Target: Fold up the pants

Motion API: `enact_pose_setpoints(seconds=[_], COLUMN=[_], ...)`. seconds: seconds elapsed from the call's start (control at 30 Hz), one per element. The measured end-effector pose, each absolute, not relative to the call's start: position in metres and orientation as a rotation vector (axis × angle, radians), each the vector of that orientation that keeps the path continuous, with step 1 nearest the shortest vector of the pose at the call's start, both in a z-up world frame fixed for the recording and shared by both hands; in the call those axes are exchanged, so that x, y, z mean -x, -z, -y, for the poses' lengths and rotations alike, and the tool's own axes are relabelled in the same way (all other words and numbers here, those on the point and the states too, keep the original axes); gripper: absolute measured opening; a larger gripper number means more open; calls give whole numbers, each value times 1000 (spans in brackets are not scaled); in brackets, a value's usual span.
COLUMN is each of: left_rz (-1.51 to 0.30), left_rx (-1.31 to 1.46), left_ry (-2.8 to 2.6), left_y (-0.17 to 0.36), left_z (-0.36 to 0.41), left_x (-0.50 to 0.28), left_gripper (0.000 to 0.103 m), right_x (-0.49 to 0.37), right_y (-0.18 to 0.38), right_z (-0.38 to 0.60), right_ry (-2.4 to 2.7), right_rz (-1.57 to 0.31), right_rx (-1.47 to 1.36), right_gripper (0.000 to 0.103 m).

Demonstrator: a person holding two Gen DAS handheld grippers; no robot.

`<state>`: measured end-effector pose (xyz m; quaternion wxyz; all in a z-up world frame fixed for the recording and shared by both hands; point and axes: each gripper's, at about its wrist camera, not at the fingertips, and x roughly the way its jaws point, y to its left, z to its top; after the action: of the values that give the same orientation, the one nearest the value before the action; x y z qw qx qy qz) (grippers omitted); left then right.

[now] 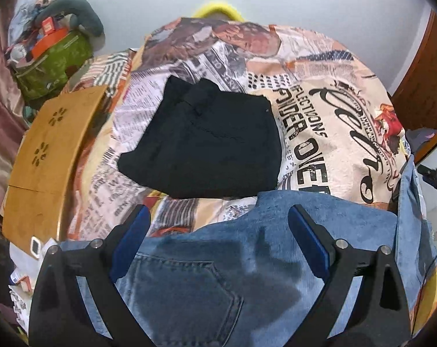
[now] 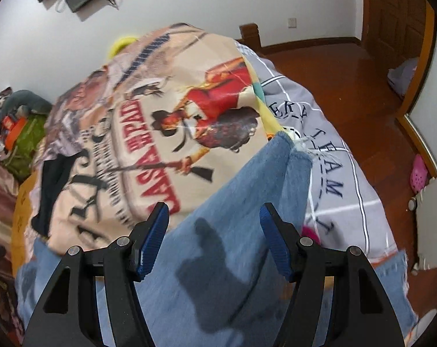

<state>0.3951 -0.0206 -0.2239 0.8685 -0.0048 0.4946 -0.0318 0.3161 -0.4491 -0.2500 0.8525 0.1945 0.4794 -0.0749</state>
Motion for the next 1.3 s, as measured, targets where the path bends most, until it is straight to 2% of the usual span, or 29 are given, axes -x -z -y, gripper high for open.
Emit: enact_pose_setpoints(seconds=[0.23, 0.27, 0.3, 0.37, 0.43, 0.47, 0.5, 0.57, 0.73, 1.0, 1.17, 1.3], left_rz=[-1073, -1078, -1084, -1093, -1094, -1095, -1096, -1102, -1106, -1112, -1122, -1139], left_rx=[-22, -28, -29, -28, -31, -34, -35, -40, -77, -134, -139, -148], left_ry=[80, 81, 83, 93, 104, 107, 112, 125, 160, 222, 249, 252], left_y=[246, 248, 249, 250, 248, 247, 246, 243, 237, 233, 234, 240], left_z=[33, 34, 35, 37, 39, 40, 42, 47, 65, 100, 113, 118], left_x=[-405, -405, -405, -404, -402, -402, -401, -398, -386, -359, -346, -337], left_gripper=[97, 97, 97, 97, 97, 97, 97, 97, 97, 97, 97, 97], right_x=[-344, -345, -345, -343, -336, -332, -328, -317, -282, -204, -167, -143], right_y=[291, 294, 296, 298, 295, 292, 289, 278, 243, 173, 176, 219], right_z=[466, 466, 466, 467, 467, 468, 468, 472, 496, 522, 525, 530], right_ry=[257, 267, 278, 291, 292, 294, 287, 281, 252, 247, 235, 267], right_rz=[-1068, -1072, -1077, -1079, -1064, -1062, -1059, -1038, -964, -845, -828, -935], right_rx=[-494, -484, -471, -458, -464, -459, -455, -450, -506, -439, -433, -498], right_gripper=[61, 58, 49, 42, 31, 20, 15, 11, 9, 9, 9, 11])
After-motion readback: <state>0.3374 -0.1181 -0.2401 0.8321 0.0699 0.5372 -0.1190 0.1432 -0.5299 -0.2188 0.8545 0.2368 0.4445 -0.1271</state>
